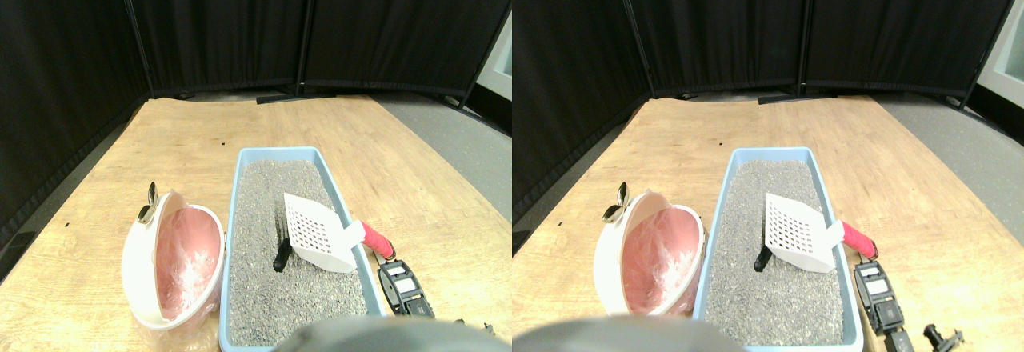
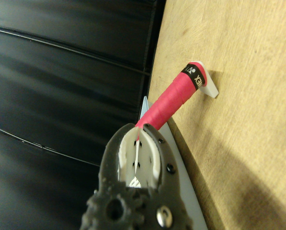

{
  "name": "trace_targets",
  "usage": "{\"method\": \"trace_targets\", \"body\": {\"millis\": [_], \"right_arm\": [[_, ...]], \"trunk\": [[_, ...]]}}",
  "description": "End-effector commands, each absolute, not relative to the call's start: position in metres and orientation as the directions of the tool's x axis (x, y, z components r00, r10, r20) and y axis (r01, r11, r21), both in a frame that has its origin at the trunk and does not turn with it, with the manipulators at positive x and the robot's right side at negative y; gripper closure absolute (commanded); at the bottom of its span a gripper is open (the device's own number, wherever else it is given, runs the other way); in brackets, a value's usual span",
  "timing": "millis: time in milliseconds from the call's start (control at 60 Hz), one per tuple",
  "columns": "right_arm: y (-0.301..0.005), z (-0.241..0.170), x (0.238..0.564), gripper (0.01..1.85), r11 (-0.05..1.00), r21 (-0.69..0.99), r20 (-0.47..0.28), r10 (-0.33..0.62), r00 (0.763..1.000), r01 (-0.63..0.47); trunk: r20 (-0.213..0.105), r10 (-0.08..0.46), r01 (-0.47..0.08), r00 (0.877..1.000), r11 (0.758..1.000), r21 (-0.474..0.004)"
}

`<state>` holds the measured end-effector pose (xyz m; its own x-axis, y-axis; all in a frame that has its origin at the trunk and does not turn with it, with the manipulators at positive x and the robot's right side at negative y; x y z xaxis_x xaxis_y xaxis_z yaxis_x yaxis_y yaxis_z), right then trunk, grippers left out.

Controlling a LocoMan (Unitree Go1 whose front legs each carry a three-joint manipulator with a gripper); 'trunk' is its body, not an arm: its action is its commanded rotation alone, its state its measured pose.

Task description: Scoop (unimanual)

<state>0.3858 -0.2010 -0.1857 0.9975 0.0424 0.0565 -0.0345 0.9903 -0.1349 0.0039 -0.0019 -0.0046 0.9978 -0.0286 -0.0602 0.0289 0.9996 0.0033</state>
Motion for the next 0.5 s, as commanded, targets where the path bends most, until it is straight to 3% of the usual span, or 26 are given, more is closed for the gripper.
{"method": "trace_targets", "body": {"millis": [17,417,500], "right_arm": [[-0.2002,-0.1776,0.3859,1.4,0.989,-0.146,0.101,0.042,0.994,-0.027],[-0.1992,-0.1707,0.3832,1.46,0.987,-0.153,0.176,0.069,0.982,-0.042],[-0.2011,-0.1685,0.3826,1.35,0.991,-0.134,0.176,0.047,0.983,-0.023]], "trunk": [[-0.058,-0.022,0.022,0.998,1.0,-0.002],[-0.05,-0.053,0.052,0.997,0.999,-0.008],[-0.051,-0.059,0.059,0.997,0.998,-0.012]]}}
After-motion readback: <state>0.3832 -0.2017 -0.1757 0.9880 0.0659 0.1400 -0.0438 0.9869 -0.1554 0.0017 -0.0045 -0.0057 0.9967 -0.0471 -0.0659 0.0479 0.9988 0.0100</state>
